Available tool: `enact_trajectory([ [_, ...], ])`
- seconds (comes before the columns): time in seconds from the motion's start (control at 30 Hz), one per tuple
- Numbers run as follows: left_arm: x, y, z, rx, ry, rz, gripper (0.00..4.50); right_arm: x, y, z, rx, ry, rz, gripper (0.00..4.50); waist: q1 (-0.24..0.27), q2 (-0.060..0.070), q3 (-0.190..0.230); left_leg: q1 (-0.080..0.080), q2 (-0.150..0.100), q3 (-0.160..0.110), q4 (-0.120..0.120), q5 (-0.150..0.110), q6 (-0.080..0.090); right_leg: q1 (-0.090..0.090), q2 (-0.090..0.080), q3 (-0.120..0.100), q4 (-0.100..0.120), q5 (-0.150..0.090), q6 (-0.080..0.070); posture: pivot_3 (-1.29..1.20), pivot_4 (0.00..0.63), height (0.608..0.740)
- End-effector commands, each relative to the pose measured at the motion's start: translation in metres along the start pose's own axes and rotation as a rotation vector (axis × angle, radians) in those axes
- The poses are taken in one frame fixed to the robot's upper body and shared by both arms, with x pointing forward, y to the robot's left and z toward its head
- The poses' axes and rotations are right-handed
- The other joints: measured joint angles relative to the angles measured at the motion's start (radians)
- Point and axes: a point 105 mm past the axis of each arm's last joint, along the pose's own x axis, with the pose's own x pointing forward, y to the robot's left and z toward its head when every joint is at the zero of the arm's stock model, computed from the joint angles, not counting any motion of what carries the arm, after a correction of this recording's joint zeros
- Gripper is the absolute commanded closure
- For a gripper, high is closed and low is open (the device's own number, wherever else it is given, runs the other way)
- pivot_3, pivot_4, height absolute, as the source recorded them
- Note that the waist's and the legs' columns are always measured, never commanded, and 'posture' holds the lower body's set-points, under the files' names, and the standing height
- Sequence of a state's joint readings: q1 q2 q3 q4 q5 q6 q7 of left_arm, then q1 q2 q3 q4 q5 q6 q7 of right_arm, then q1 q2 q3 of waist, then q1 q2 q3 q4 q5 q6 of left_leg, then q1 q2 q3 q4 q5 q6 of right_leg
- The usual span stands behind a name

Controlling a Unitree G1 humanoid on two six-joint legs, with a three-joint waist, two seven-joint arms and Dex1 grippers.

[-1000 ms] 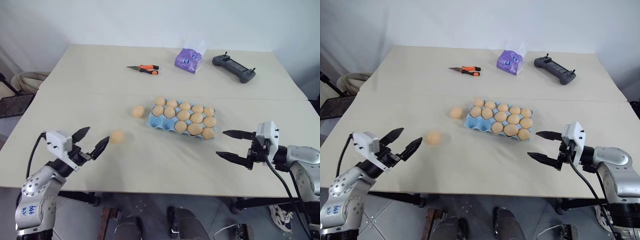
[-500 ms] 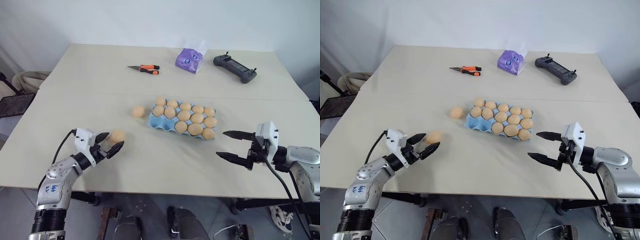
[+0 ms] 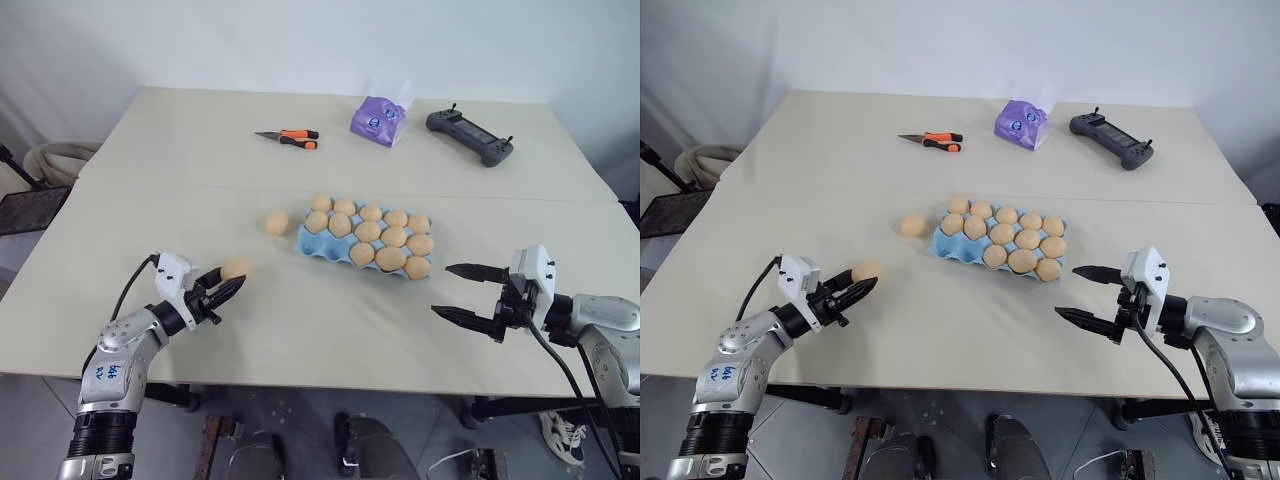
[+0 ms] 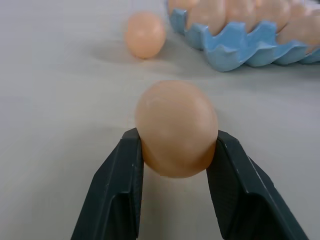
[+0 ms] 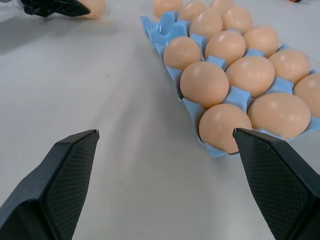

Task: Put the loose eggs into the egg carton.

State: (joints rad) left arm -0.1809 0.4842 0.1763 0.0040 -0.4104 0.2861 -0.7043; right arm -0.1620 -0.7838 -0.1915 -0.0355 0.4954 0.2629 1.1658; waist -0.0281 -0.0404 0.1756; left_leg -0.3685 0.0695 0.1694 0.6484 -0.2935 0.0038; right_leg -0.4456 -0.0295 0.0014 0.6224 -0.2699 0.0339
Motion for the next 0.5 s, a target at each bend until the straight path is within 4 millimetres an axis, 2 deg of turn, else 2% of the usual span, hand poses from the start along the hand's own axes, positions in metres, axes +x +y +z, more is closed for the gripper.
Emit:
enact_trajectory([
  [0.03, 0.016, -0.032, 0.032, 0.032, -0.077, -0.147, 2.79, -0.001, 0.002, 0.008, -0.031, -0.021, -0.006, 0.0, 0.001, 0.0, 0.0, 0.0, 0.0, 0.0, 0.0, 0.0, 0.0, 0.0, 0.0, 0.0, 0.0, 0.0, 0.0, 0.0, 0.15, 0.74],
  [0.23, 0.049, -0.056, 0.049, 0.041, -0.119, -0.221, 2.79, 0.0, 0.003, 0.007, -0.03, -0.029, -0.022, 0.0, 0.001, 0.0, 0.0, 0.0, -0.002, 0.0, 0.001, 0.001, 0.001, 0.001, 0.0, 0.001, 0.0, 0.001, 0.002, 0.0, 0.15, 0.74],
  [0.33, 0.077, -0.06, 0.064, 0.048, -0.191, -0.206, 2.79, -0.001, 0.005, 0.005, -0.027, -0.031, -0.032, 0.0, 0.002, 0.0, 0.0, 0.0, -0.002, 0.0, 0.002, 0.001, 0.001, 0.001, 0.0, 0.001, 0.001, 0.002, 0.003, 0.0, 0.15, 0.74],
  [0.5, 0.108, -0.061, 0.063, 0.057, -0.183, -0.205, 2.79, -0.003, 0.007, 0.004, -0.025, -0.034, -0.051, 0.0, -0.004, 0.0, 0.0, 0.0, -0.003, -0.001, 0.003, 0.002, 0.002, 0.001, 0.001, 0.003, 0.001, 0.002, 0.004, 0.0, 0.15, 0.74],
])
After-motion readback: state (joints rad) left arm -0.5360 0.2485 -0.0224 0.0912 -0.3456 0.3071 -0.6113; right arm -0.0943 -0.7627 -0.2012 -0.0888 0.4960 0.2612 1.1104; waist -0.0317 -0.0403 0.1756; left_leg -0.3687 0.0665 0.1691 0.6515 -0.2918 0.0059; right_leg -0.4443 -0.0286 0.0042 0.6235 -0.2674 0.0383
